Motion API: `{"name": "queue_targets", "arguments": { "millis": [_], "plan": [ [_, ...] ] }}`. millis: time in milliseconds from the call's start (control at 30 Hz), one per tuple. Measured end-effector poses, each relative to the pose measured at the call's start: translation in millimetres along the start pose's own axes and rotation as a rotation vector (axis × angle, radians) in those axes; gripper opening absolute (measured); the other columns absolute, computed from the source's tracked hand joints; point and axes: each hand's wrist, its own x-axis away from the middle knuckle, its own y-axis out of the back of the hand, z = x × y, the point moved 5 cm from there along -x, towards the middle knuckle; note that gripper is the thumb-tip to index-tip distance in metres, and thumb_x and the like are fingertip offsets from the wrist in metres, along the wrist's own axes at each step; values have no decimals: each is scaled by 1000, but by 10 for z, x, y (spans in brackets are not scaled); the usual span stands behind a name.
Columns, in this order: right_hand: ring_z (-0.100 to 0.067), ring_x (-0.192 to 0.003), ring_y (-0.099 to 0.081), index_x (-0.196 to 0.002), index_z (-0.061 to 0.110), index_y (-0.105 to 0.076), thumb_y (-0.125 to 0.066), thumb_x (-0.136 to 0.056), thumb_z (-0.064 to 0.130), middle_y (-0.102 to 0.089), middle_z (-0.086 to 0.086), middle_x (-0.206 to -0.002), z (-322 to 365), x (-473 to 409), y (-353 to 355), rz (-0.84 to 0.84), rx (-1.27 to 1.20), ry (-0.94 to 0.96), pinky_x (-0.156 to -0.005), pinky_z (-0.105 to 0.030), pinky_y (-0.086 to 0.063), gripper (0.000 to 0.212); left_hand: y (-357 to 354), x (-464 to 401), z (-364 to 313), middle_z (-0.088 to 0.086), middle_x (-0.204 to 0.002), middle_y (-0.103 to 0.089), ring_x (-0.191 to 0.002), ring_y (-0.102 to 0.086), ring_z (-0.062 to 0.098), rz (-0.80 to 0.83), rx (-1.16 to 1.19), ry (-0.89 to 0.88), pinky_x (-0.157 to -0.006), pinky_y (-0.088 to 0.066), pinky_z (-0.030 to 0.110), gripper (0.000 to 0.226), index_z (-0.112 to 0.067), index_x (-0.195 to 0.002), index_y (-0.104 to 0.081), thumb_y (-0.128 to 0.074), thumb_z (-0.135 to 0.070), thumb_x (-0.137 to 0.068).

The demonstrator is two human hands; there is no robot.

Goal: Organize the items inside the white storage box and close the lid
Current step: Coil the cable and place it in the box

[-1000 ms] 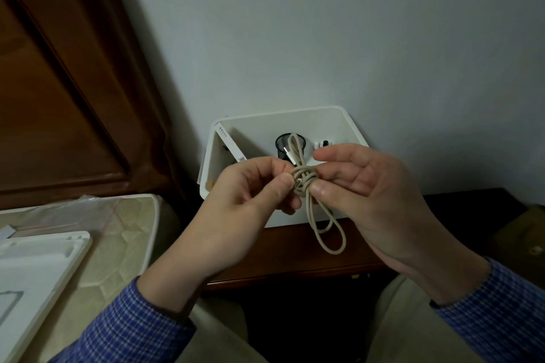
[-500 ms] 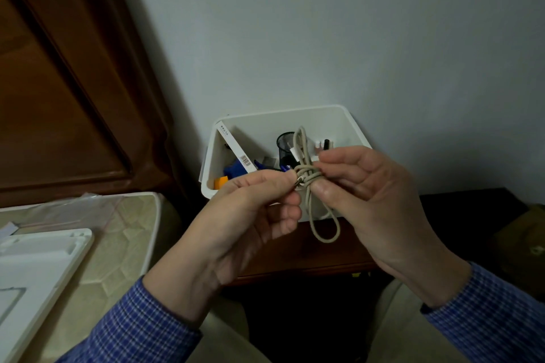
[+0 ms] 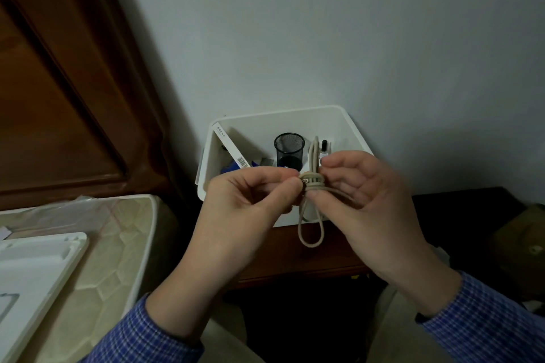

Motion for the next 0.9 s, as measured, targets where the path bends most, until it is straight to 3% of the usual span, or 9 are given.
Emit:
{"name": "queue_targets", "arguments": {
  "millis": [133, 300, 533, 700, 800, 900],
  "plan": [
    [-11, -87, -76, -100, 24, -65, -80, -70, 8, -79, 5, -92, 22, -27, -40, 55, -148, -76, -71, -18, -58, 37, -2, -5, -37, 12, -75, -76, -70, -70, 16, -8, 72, 14, -72, -59, 28, 10, -7, -81, -80, -71, -8, -85],
    [-15, -86, -77, -105, 22, -64, -76, -71, 7, -79, 0, -93, 43, -49, -88, 86, -259, -125, -70, -20, -58, 39, 9, 59, -195, -2, -75, -76, -71, -72, 9, -69, -145, -245, -69, -56, 19, 11, -13, -83, -76, -71, -4, -89],
    [-18, -89, -76, -116, 14, -59, -76, -69, 5, -79, -4, -96, 87, -56, -150, 79, -333, -140, -73, -19, -56, 51, 13, 38, -177, 4, -66, -71, -61, -68, 9, -121, 42, -190, -63, -54, 19, 6, -1, -87, -71, -68, 4, -87],
    [-19, -90, -76, -108, 21, -64, -76, -71, 6, -79, -6, -96, 40, -34, -169, 55, -340, -142, -76, -22, -56, 42, -6, 119, -350, 1, -84, -66, -75, -67, 15, -183, -436, -515, -69, -53, 22, 16, -12, -90, -75, -72, 2, -84],
    [-19, -93, -75, -98, 34, -66, -75, -70, 11, -78, -4, -96, 64, -25, -139, 46, -234, -77, -77, -30, -58, 38, -24, 157, -396, -6, -86, -66, -79, -65, 12, -69, -539, -611, -72, -49, 19, 21, -16, -99, -76, -74, -3, -82],
    [-15, -96, -74, -100, 41, -66, -72, -72, 9, -76, 3, -101, 141, -11, -142, 107, -133, 9, -78, -23, -57, 43, -9, 167, -448, -6, -87, -66, -78, -64, 8, -16, -614, -684, -72, -48, 18, 10, -15, -96, -77, -77, -12, -87]
  ]
}}
